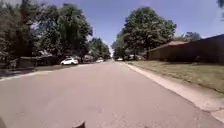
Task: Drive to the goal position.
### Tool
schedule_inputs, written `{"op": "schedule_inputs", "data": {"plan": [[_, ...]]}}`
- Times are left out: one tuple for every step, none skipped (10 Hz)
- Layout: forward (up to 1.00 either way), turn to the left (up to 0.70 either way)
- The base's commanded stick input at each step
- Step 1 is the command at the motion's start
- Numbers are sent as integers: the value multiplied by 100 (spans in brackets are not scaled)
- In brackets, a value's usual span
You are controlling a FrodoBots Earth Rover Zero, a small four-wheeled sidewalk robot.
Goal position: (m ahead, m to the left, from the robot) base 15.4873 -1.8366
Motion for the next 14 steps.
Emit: {"op": "schedule_inputs", "data": {"plan": [[70,0],[70,0],[70,0],[70,-13],[70,-30],[70,0],[70,0],[70,0],[70,0],[70,0],[70,0],[70,0],[70,0],[70,0]]}}
